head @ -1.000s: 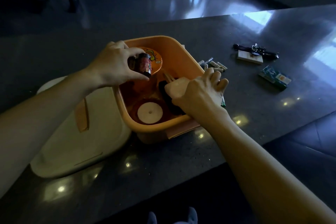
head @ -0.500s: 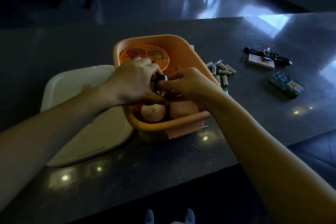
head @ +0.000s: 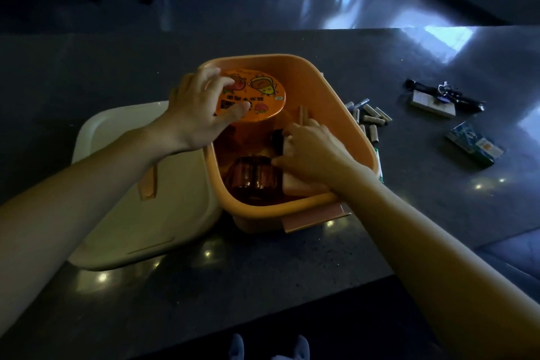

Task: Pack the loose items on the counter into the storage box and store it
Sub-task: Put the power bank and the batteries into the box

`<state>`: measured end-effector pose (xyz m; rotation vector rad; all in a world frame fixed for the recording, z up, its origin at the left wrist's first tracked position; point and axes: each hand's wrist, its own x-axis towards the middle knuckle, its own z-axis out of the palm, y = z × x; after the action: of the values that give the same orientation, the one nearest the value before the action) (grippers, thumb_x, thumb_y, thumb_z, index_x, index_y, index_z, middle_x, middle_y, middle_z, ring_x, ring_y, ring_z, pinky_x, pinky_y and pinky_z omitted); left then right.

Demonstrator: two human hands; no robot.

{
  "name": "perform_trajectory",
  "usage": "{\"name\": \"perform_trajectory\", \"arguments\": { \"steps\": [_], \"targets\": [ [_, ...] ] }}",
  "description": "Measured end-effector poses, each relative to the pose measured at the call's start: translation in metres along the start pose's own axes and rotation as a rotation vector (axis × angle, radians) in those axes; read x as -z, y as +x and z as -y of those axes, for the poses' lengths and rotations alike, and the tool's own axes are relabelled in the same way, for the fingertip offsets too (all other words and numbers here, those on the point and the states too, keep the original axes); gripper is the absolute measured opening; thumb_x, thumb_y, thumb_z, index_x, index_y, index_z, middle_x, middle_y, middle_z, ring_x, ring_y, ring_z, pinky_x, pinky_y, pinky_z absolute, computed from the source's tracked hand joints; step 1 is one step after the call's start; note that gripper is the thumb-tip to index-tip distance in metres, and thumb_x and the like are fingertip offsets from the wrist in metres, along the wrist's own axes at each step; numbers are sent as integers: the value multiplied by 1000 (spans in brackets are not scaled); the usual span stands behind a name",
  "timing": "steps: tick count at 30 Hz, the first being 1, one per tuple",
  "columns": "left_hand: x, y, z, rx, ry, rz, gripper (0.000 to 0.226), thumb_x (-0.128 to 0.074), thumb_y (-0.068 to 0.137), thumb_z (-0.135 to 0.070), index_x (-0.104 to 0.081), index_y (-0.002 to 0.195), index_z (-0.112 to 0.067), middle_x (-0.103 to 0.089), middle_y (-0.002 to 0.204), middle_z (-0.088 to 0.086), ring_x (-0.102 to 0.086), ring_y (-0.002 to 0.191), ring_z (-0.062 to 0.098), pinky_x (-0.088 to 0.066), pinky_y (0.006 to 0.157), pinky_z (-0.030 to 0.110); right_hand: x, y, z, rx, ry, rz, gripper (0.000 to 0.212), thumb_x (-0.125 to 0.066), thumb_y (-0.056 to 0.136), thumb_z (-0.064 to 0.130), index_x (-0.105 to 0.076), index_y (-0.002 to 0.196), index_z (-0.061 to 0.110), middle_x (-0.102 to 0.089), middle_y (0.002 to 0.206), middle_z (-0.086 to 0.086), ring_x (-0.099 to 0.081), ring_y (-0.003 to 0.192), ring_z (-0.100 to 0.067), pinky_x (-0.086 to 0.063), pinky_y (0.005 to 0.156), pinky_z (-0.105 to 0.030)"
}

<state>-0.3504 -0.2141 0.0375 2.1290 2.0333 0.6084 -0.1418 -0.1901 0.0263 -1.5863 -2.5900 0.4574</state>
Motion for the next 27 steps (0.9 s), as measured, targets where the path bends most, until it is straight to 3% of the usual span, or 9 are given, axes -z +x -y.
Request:
{"name": "perform_trajectory", "arguments": {
  "steps": [2,4,8,11,14,17,19,22,27],
  "targets": [
    [-4,6,-2,46,-25,19,87,-26,72,-73,-34,140,-19,-19,151,10,-14,138,30,-15,109,49,-4,-3,-2,-30,-91,74,64,-70,73,46,-43,125,19,-35,138,-11,-41,119,-30,-42,85,-38],
    [-7,9,-3,54,-29,43,92,-23,70,-76,-30,141,-19,-15,153,11,-11,140,30,-13,111,50,-3,-6,-5,9,-92,132,76,-74,71,41,-35,132,18,-29,143,-12,-39,123,-31,-41,91,-40],
    [-9,11,1,71,6,91,107,-9,59,-82,-25,144,-19,-10,155,12,-6,142,28,-10,113,49,4,-5,-16,19,-76,138,61,-75,71,34,-43,121,22,-49,107,3,-52,100,-16,-41,77,-29],
    [-9,11,3,45,4,92,108,-7,60,-83,-25,144,-18,-11,155,12,-6,142,27,-10,113,49,3,-6,-19,-4,-110,130,52,-71,72,39,-48,114,20,-54,99,3,-56,89,-15,-43,69,-28],
    [-8,10,2,37,-37,93,103,-11,64,-81,-24,144,-18,-7,155,12,-2,143,25,-9,114,50,7,-14,-19,54,-128,-85,58,-66,79,37,-43,130,20,-54,117,-2,-55,105,-21,-44,76,-32],
    [-8,8,1,35,-122,55,89,-24,74,-71,-25,144,-15,-6,156,11,-2,143,25,-11,114,50,17,-18,-29,137,-241,-387,76,-67,80,41,-29,143,21,-28,151,-7,-23,139,-26,-25,109,-43],
    [-9,7,-2,32,-178,44,86,-28,75,-67,-25,144,-14,-5,156,10,-1,143,24,-10,115,49,21,-17,-40,99,-273,-303,86,-66,79,43,-16,147,24,-10,156,-6,-4,143,-25,-9,113,-41],
    [-11,6,-6,40,-213,36,83,-31,76,-65,-25,144,-19,-3,156,9,3,143,22,-7,114,49,20,-17,-53,-32,-220,-114,94,-68,79,38,-5,147,27,4,157,1,0,143,-24,-23,110,-46],
    [-10,11,-8,36,-212,61,83,-31,75,-65,-24,145,-21,-2,157,9,6,143,22,-4,114,48,20,-17,-58,-90,-152,-124,90,-69,80,33,-9,147,27,4,156,9,-9,143,-22,-32,106,-53]
  ]
}}
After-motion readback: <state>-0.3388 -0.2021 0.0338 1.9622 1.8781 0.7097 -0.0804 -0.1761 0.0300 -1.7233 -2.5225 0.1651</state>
